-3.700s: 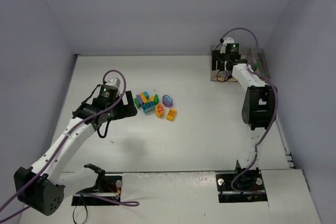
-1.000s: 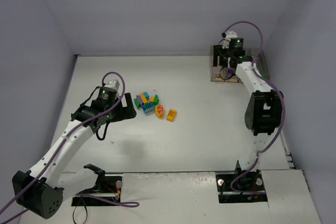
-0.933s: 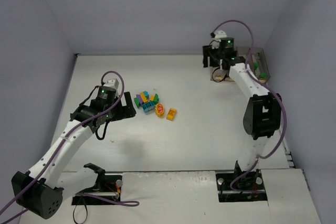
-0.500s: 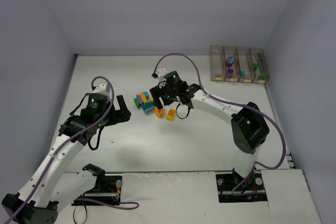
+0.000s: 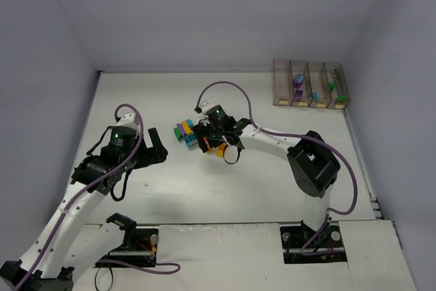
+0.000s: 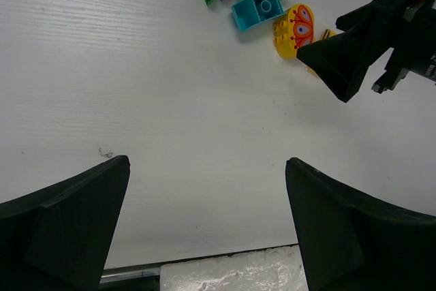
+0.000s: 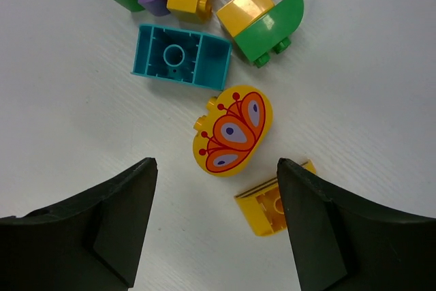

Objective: Sort the legos into containers by color

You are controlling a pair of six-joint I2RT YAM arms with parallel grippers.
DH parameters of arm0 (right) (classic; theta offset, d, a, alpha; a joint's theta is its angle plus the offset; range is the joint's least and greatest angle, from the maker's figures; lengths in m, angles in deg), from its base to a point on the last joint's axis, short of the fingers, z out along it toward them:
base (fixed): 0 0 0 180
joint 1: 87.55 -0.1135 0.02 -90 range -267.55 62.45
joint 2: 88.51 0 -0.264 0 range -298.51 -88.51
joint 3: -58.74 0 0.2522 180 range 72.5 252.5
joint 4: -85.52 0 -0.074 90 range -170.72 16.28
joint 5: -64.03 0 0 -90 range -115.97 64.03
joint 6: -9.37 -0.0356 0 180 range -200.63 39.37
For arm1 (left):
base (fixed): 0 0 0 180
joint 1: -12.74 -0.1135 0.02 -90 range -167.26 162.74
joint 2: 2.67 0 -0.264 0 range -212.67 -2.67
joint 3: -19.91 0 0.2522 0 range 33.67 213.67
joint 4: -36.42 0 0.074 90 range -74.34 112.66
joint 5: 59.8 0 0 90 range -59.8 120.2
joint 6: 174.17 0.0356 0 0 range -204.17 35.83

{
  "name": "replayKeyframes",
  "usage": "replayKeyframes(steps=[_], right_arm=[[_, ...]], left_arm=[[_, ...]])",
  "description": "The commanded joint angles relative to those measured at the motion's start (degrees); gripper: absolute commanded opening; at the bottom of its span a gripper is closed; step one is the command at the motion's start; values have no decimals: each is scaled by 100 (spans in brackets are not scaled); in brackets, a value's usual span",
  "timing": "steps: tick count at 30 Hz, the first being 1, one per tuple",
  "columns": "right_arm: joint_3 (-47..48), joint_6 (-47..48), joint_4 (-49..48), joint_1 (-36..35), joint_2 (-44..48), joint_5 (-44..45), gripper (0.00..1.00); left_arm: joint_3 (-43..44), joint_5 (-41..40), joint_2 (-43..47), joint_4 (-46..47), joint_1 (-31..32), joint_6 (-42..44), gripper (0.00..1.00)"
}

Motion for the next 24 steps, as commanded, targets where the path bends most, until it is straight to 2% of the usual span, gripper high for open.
replayKeyframes(steps=[1, 10, 15, 17, 21, 22, 24], right_arm=[[333, -310, -250, -143, -198, 277, 67], [325, -609, -258, -170, -637, 778, 56], [352, -557, -355, -161, -646, 1042, 38], [413, -522, -364, -170, -707, 1086, 37], [510, -451, -355, -126, -734, 1199, 7], [484, -434, -364, -109, -639, 1244, 2], [388, -364, -381, -30, -480, 1305, 0]], left_arm=[[60, -45, 5, 112, -18, -64, 90], [69, -28, -21, 68, -18, -64, 90], [42, -10, -65, 77, -18, -73, 90], [33, 7, -117, 121, -18, -82, 90], [42, 43, -188, 200, -18, -126, 90], [51, 43, -214, 209, -18, -126, 90], [68, 43, -214, 209, -18, -126, 90]])
